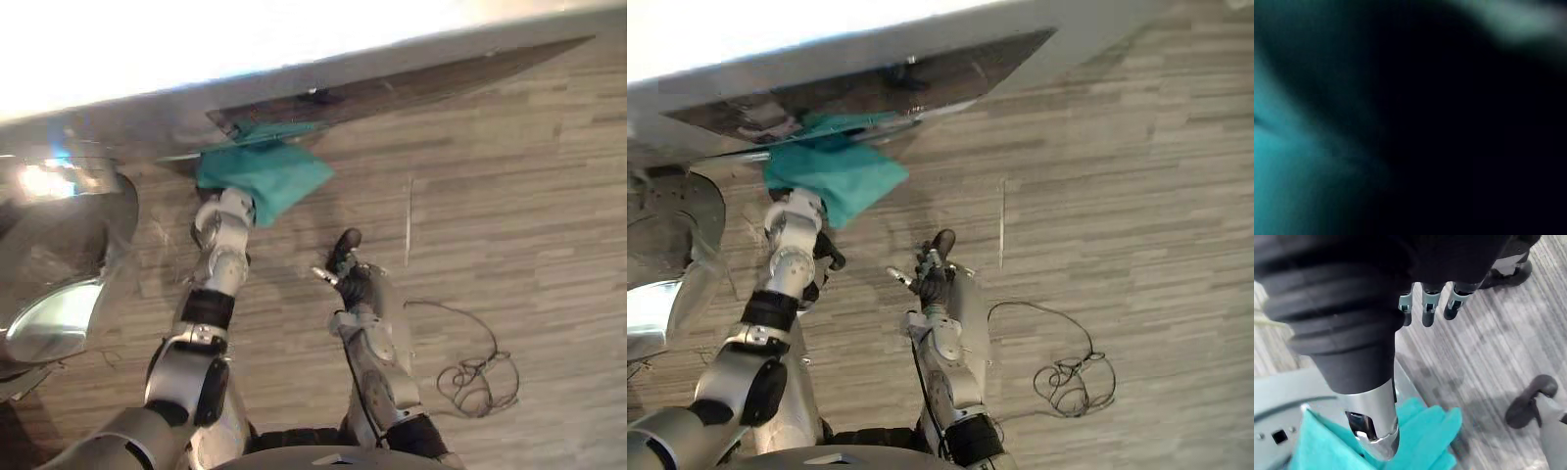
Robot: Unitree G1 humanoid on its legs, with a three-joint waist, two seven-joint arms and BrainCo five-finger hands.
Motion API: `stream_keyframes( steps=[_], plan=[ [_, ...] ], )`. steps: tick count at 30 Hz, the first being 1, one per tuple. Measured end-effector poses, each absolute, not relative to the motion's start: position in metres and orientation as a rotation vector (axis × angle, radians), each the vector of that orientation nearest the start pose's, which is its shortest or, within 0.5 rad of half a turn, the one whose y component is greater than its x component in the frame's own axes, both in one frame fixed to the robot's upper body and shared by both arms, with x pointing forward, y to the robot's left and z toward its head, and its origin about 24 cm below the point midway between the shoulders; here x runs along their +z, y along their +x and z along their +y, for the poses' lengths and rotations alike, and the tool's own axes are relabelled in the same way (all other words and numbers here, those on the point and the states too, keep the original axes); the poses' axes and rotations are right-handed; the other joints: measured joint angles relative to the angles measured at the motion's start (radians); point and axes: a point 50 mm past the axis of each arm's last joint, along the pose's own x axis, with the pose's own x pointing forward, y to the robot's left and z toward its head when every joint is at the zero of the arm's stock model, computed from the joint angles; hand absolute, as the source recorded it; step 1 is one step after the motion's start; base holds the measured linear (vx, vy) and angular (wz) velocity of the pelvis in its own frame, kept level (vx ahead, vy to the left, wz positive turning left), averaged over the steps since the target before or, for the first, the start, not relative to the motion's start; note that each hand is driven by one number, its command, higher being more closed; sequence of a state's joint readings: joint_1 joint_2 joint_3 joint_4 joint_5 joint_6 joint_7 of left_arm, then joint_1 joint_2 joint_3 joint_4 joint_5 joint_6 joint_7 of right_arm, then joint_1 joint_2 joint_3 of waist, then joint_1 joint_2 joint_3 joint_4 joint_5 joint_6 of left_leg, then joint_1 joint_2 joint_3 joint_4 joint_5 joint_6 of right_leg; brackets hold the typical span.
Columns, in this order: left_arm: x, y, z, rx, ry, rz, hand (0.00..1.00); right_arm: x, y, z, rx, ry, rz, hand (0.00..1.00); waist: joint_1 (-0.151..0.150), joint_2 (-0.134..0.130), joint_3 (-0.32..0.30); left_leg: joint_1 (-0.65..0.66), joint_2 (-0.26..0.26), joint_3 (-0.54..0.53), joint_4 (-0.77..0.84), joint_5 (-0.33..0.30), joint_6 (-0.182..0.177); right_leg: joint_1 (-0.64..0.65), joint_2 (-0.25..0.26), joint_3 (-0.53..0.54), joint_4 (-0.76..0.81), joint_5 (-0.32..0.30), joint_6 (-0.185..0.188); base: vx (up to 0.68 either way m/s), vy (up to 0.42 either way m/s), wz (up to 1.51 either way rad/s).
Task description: Pick up the laundry basket with both hands and put the clothes into the washing machine.
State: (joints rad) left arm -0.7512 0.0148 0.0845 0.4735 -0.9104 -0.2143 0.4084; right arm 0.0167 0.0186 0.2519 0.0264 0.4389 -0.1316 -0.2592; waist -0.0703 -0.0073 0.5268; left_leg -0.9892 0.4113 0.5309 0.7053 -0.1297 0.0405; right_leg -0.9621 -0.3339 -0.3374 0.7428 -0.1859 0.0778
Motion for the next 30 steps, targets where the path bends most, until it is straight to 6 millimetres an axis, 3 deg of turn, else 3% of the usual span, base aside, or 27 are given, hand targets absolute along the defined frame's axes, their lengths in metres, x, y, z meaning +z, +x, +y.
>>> stream_keyframes(
  steps=[3, 8, 9, 11, 17, 19, 20, 22, 26, 29, 30],
  plan=[
    [0.183, 0.385, 0.163, 0.281, -1.051, -0.251, 1.0, 0.043, 0.234, -0.114, -0.114, 0.568, -0.031, 0.0, -0.008, -0.002, 0.004, -0.069, 0.023, -0.002, 0.031, -0.007, 0.003, -0.061, 0.009, 0.002, 0.013, -0.001, -0.002, -0.02, 0.022, -0.09],
    [0.234, 0.385, 0.213, 0.319, -1.139, -0.431, 1.0, 0.039, 0.223, -0.12, -0.122, 0.607, -0.039, 0.0, -0.012, -0.013, 0.01, -0.129, 0.061, -0.004, 0.058, -0.008, 0.003, -0.114, 0.031, 0.0, 0.017, 0.007, -0.014, 0.01, 0.002, -0.14],
    [0.242, 0.384, 0.217, 0.315, -1.137, -0.456, 1.0, 0.039, 0.223, -0.12, -0.121, 0.608, -0.043, 0.0, -0.011, -0.013, 0.011, -0.136, 0.066, -0.004, 0.061, -0.008, 0.003, -0.12, 0.034, 0.0, 0.018, 0.008, -0.015, 0.02, -0.011, -0.16],
    [0.278, 0.379, 0.233, 0.309, -1.139, -0.56, 1.0, 0.039, 0.222, -0.12, -0.121, 0.612, -0.051, 0.0, -0.01, -0.014, 0.011, -0.167, 0.091, -0.006, 0.078, -0.008, 0.003, -0.145, 0.05, -0.002, 0.017, 0.012, -0.022, 0.02, -0.015, -0.19],
    [0.346, 0.363, 0.253, 0.323, -1.13, -0.714, 1.0, 0.042, 0.22, -0.121, -0.094, 0.616, -0.072, 0.0, -0.012, -0.016, 0.01, -0.179, 0.115, -0.003, 0.079, -0.005, 0.002, -0.15, 0.071, -0.009, 0.007, 0.02, -0.034, 0.0, -0.009, -0.09],
    [0.373, 0.353, 0.255, 0.296, -1.133, -0.784, 1.0, 0.042, 0.22, -0.121, -0.093, 0.615, -0.072, 0.0, -0.01, -0.016, 0.01, -0.18, 0.122, 0.004, 0.074, -0.004, -0.003, -0.153, 0.078, -0.01, -0.002, 0.026, -0.039, -0.01, 0.001, -0.07],
    [0.402, 0.34, 0.25, 0.243, -1.142, -0.859, 1.0, 0.041, 0.22, -0.123, -0.095, 0.609, -0.07, 0.0, -0.011, -0.017, 0.01, -0.18, 0.122, 0.015, 0.062, 0.002, -0.006, -0.157, 0.078, -0.012, -0.01, 0.032, -0.043, 0.0, 0.0, 0.0],
    [0.433, 0.326, 0.24, 0.163, -1.105, -0.95, 1.0, 0.037, 0.221, -0.124, -0.091, 0.596, -0.055, 0.0, -0.013, -0.017, 0.009, -0.18, 0.12, 0.026, 0.038, 0.019, -0.004, -0.156, 0.079, -0.024, -0.03, 0.047, -0.047, -0.02, 0.008, 0.08],
    [0.463, 0.314, 0.22, 0.094, -1.022, -0.997, 1.0, 0.039, 0.223, -0.128, -0.063, 0.58, -0.071, 0.0, -0.026, -0.039, 0.014, -0.186, 0.108, 0.079, -0.051, 0.085, 0.015, -0.169, 0.078, -0.055, -0.093, 0.094, -0.058, -0.04, 0.02, 0.18],
    [0.489, 0.299, 0.195, 0.068, -0.912, -1.062, 1.0, 0.045, 0.224, -0.138, -0.085, 0.568, -0.111, 0.0, -0.014, -0.053, 0.021, -0.196, 0.095, 0.137, -0.117, 0.125, 0.027, -0.195, 0.079, -0.062, -0.153, 0.14, -0.061, -0.08, 0.028, 0.1],
    [0.497, 0.296, 0.189, 0.079, -0.813, -1.088, 0.0, 0.046, 0.225, -0.145, -0.107, 0.56, -0.12, 0.0, -0.014, -0.054, 0.021, -0.197, 0.094, 0.158, -0.134, 0.135, 0.037, -0.196, 0.081, -0.066, -0.179, 0.16, -0.06, -0.1, 0.039, 0.06]
  ],
)
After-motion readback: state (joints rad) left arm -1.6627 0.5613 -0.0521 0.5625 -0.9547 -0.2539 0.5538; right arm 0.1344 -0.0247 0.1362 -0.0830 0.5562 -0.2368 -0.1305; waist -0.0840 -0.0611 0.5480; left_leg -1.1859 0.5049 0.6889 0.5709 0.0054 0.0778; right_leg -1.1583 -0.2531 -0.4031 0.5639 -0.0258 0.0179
